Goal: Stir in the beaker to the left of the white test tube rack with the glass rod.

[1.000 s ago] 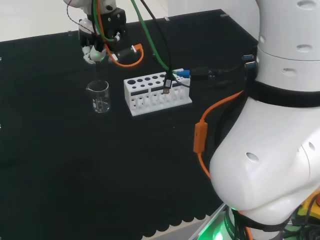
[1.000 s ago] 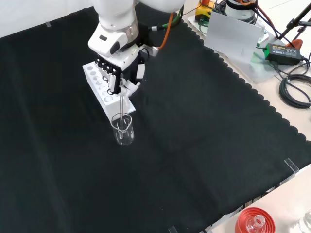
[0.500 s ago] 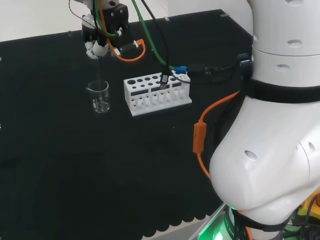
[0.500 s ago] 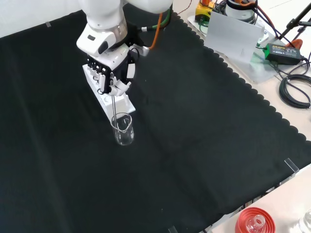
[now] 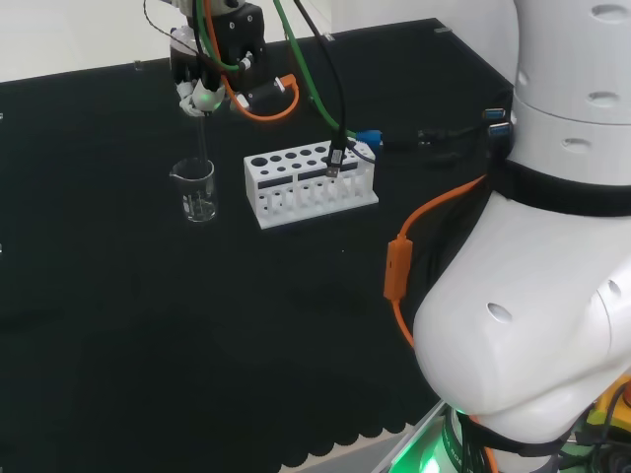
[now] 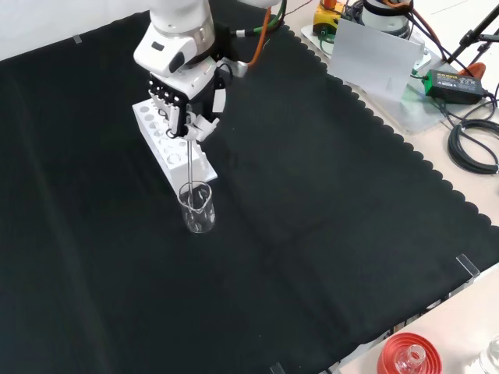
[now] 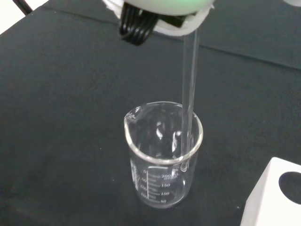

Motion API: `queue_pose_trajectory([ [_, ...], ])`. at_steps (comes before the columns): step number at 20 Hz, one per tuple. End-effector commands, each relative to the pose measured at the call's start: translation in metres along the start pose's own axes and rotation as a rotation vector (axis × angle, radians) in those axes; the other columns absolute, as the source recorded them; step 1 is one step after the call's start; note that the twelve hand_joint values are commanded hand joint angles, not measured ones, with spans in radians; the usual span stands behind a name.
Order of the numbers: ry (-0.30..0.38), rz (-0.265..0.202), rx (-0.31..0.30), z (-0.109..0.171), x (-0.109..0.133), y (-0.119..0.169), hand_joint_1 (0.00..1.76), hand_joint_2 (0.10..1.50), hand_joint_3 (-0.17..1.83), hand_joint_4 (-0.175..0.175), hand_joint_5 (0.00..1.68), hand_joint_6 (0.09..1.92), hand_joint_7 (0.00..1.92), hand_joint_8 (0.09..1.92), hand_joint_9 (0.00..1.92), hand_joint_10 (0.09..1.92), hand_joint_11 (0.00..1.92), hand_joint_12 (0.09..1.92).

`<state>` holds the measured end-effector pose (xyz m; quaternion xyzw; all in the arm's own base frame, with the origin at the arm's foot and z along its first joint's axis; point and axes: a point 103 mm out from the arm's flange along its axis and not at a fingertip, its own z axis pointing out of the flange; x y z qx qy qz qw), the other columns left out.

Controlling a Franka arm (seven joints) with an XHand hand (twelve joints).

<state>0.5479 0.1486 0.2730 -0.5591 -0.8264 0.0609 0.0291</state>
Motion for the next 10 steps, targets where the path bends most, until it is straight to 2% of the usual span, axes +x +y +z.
queue_pose_trajectory([
  [1,-0.005,-0.011,-0.002,-0.005,0.02,-0.007,1.2,0.73,0.69,-0.175,1.09,0.99,1.58,0.8,1.68,0.67,1.64,0.88],
  [10,0.016,-0.018,-0.025,-0.014,0.037,0.005,1.2,0.73,0.69,-0.175,1.09,0.99,1.58,0.8,1.68,0.67,1.64,0.88],
])
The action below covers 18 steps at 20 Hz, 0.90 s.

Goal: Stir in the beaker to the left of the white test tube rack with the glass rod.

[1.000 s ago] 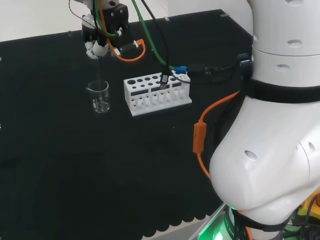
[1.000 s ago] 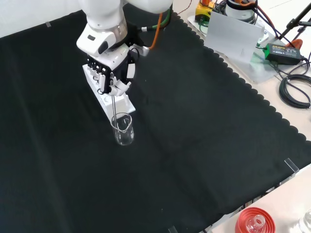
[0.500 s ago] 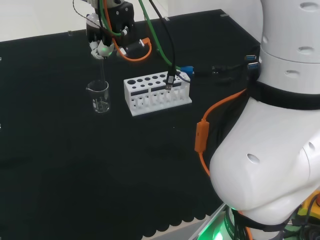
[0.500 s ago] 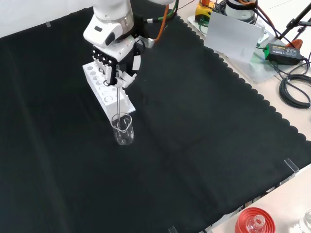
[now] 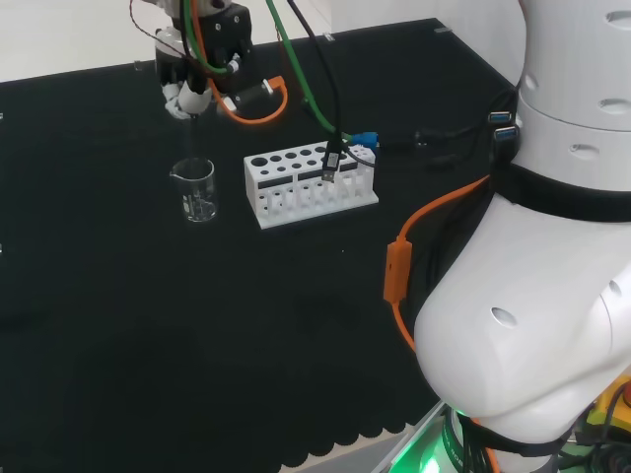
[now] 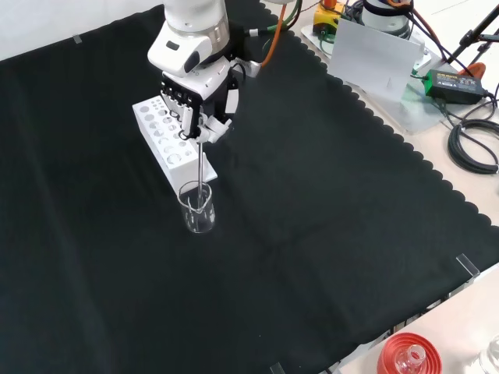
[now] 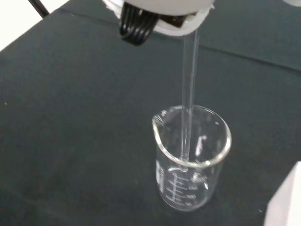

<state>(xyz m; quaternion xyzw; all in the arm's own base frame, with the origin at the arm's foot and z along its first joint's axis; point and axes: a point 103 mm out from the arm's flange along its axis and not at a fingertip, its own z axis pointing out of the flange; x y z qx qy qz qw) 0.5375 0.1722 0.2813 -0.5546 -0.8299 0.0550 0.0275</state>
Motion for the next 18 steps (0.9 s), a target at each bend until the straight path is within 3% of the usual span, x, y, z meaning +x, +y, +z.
queue_pose_trajectory([
  [1,0.004,-0.01,-0.013,-0.005,0.012,0.01,1.2,0.73,0.69,-0.175,1.09,0.99,1.58,0.8,1.68,0.67,1.64,0.88],
  [10,0.016,-0.005,-0.014,0.0,-0.013,0.031,1.2,0.73,0.69,-0.175,1.09,0.99,1.58,0.8,1.68,0.67,1.64,0.88],
  [18,0.014,0.022,-0.002,0.004,-0.036,0.022,1.2,0.73,0.69,-0.175,1.09,0.99,1.58,0.8,1.68,0.67,1.63,0.88],
])
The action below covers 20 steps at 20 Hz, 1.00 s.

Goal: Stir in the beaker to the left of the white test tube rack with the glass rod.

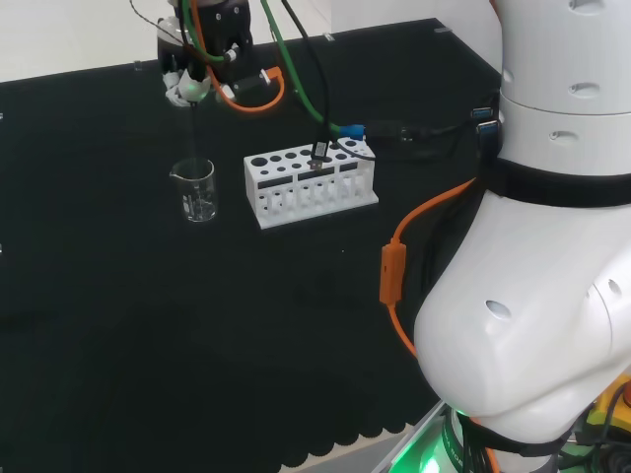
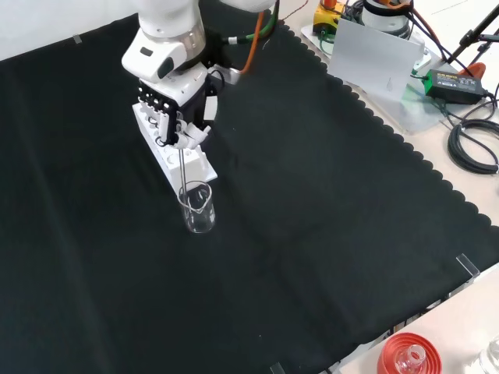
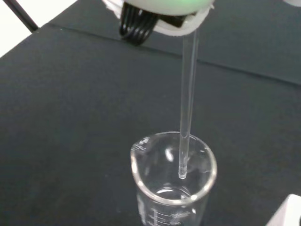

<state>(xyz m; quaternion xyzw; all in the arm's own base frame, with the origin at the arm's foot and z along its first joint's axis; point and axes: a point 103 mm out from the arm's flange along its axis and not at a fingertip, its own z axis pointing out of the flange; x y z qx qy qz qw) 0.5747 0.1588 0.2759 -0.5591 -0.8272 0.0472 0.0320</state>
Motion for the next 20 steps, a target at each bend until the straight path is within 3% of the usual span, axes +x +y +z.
queue_pose_trajectory([
  [1,-0.006,0.014,0.004,0.001,-0.01,-0.01,1.2,0.73,0.69,-0.175,1.09,0.99,1.58,0.8,1.68,0.67,1.63,0.88],
  [13,-0.012,0.001,0.008,0.007,0.023,-0.05,1.2,0.73,0.69,-0.175,1.09,0.99,1.58,0.8,1.68,0.67,1.64,0.88],
  [20,-0.002,-0.023,0.008,0.014,0.04,-0.047,1.2,0.73,0.68,-0.175,1.09,0.99,1.58,0.8,1.68,0.67,1.64,0.88],
])
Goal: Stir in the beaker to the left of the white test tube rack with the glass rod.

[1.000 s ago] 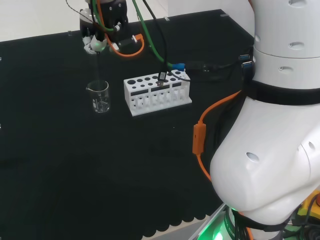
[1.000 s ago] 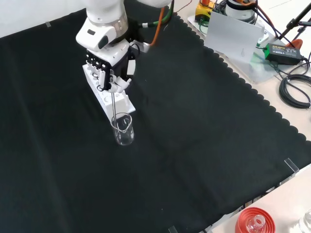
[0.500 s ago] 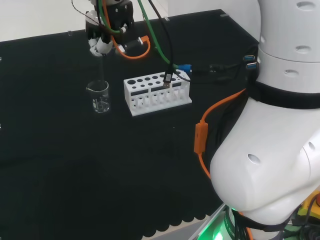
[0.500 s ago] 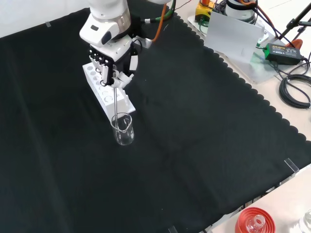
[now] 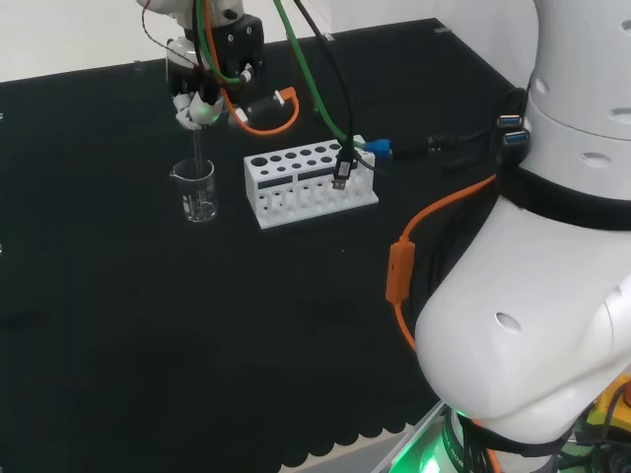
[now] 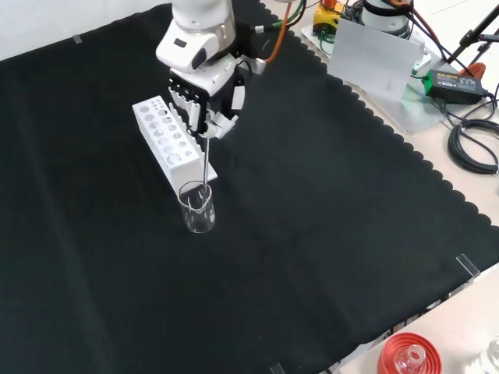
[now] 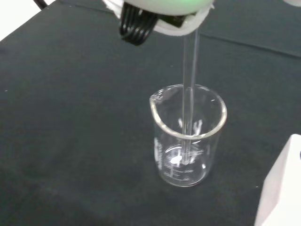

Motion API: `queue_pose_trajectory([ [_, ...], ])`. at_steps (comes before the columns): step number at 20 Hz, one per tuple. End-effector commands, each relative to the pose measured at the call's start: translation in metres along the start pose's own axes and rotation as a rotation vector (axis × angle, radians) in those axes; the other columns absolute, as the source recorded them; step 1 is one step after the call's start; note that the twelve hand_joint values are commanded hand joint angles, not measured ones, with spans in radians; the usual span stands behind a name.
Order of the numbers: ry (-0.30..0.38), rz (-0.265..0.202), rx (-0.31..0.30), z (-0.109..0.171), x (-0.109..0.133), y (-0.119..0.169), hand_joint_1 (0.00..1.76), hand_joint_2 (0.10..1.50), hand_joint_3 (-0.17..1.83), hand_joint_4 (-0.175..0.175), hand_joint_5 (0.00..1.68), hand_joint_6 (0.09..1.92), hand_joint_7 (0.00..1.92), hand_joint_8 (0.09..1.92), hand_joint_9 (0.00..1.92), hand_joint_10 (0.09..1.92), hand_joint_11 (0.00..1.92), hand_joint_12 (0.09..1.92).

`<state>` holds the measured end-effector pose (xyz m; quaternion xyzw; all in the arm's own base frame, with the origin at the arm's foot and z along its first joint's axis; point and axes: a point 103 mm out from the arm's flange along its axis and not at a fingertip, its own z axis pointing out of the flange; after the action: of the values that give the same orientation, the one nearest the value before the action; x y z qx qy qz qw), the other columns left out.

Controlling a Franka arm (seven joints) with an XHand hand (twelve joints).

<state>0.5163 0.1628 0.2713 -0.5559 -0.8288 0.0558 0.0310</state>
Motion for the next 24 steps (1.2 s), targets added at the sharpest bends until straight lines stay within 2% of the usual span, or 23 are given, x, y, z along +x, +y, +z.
queue_pose_trajectory([
  [1,0.013,-0.023,-0.001,0.004,0.015,0.01,1.2,0.73,0.68,-0.175,1.09,0.99,1.58,0.8,1.68,0.67,1.64,0.88],
  [5,0.022,-0.029,0.006,0.007,0.006,0.028,1.2,0.73,0.68,-0.175,1.09,0.99,1.58,0.8,1.68,0.67,1.64,0.88],
  [13,0.036,-0.013,0.02,0.013,-0.03,0.057,1.2,0.73,0.68,-0.175,1.09,0.99,1.58,0.8,1.68,0.67,1.64,0.88],
  [16,0.045,-0.005,0.024,0.014,-0.04,0.06,1.2,0.73,0.68,-0.175,1.09,0.99,1.58,0.8,1.68,0.67,1.63,0.88],
  [18,0.074,0.004,0.025,0.014,-0.044,0.059,1.2,0.73,0.68,-0.175,1.09,0.99,1.58,0.8,1.68,0.67,1.63,0.88],
  [23,0.052,0.0,0.033,0.008,-0.044,0.052,1.2,0.73,0.68,-0.175,1.09,0.99,1.58,0.8,1.68,0.67,1.63,0.88],
  [24,0.075,0.011,0.03,0.011,-0.049,0.05,1.2,0.73,0.68,-0.175,1.09,0.99,1.58,0.8,1.68,0.67,1.63,0.88],
])
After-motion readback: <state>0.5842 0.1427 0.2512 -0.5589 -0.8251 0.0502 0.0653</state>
